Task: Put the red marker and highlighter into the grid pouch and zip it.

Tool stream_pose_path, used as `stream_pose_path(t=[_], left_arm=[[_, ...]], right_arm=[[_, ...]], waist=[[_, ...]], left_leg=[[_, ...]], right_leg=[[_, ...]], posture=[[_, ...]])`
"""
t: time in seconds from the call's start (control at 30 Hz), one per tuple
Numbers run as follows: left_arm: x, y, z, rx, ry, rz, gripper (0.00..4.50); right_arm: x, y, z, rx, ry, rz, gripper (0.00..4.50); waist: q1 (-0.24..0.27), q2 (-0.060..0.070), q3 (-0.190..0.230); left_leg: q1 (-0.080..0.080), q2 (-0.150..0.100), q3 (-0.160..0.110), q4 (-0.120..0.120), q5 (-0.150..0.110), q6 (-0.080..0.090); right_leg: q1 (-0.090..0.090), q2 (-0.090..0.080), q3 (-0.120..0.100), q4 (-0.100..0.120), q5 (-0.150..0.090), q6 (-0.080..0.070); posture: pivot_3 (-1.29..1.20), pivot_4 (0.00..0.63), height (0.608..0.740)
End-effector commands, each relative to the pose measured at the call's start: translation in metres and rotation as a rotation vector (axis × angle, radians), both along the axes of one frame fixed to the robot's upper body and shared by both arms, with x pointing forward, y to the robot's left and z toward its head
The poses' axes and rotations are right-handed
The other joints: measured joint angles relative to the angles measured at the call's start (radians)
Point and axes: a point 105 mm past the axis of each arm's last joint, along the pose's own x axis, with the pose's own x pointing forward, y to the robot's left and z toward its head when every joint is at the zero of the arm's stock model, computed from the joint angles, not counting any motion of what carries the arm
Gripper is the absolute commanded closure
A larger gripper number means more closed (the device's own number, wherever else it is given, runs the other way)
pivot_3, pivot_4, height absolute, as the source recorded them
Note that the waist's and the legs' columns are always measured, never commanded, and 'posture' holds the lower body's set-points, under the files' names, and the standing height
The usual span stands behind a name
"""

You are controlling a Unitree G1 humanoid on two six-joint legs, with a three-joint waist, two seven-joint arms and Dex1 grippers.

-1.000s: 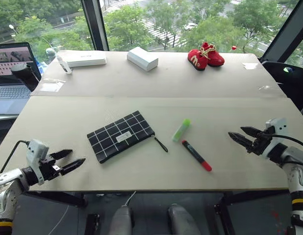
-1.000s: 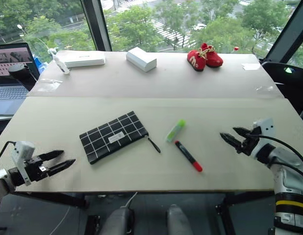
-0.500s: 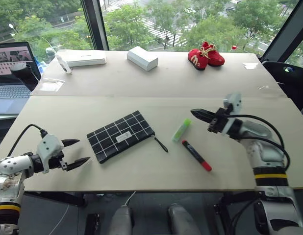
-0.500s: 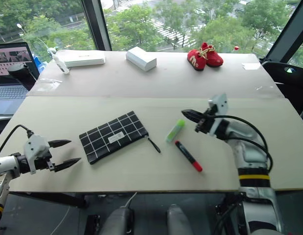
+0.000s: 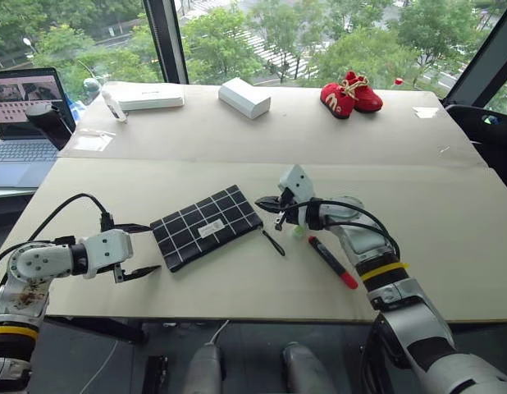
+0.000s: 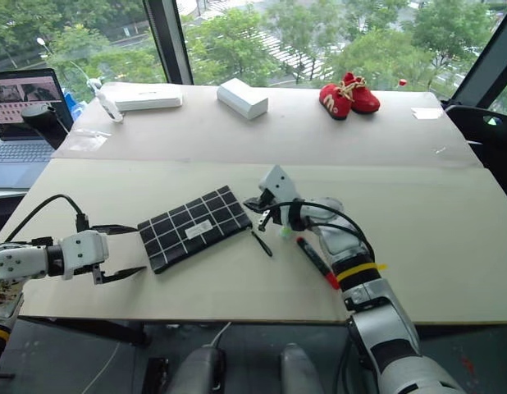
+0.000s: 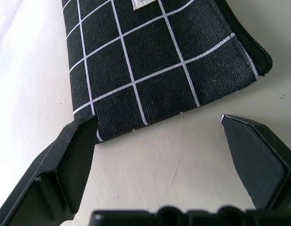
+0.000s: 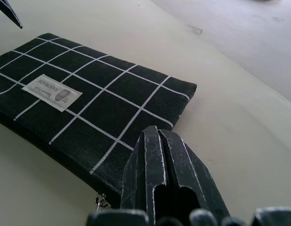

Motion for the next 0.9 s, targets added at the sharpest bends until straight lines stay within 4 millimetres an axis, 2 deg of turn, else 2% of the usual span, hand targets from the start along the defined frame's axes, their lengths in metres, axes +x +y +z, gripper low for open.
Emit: stream_pose_path(t=[0.03,0.3,0.47,0.63,0.9], left_arm=[[-0.003,-0.011,-0.016,0.033,0.035,-0.049,0.0],[-0.006,-0.026,-0.005,0.038,0.03,-0.113,0.0],[-0.009,-0.025,0.0,0.063,0.047,-0.108,0.0],[-0.011,-0.031,-0.005,0.101,0.064,-0.115,0.0],[-0.014,-0.057,-0.019,0.107,0.027,-0.109,0.0]], right_arm=[[-0.001,0.013,0.003,-0.064,-0.07,0.048,4.44],[-0.011,0.014,-0.012,-0.14,-0.032,0.122,4.44],[-0.004,0.009,-0.03,-0.245,-0.041,0.081,4.44],[0.003,0.007,-0.033,-0.279,-0.057,0.051,4.44],[0.004,0.009,-0.033,-0.264,-0.05,0.041,4.44]], waist=[[0.0,0.0,0.0],[-0.004,0.0,0.0],[-0.011,0.0,0.0],[-0.011,0.0,0.0],[-0.007,0.001,-0.001]], left_leg=[[0.0,0.0,0.0,0.0,0.0,0.0],[0.0,0.0,0.0,0.0,0.0,0.0],[-0.001,0.0,0.0,0.0,0.0,0.0],[-0.001,0.001,0.001,0.0,0.0,0.0],[0.0,0.0,0.001,0.0,0.0,0.0]], right_leg=[[0.0,0.0,0.0,0.0,0.0,0.0],[-0.001,0.0,-0.001,0.001,0.0,0.0],[-0.005,0.0,-0.001,0.004,0.0,0.0],[-0.006,0.0,-0.001,0.006,-0.001,-0.001],[-0.004,0.0,-0.001,0.006,-0.001,-0.001]], posture=[[0.0,0.15,0.731],[0.0,0.15,0.731],[0.0,0.15,0.731],[0.0,0.15,0.731],[0.0,0.15,0.731]])
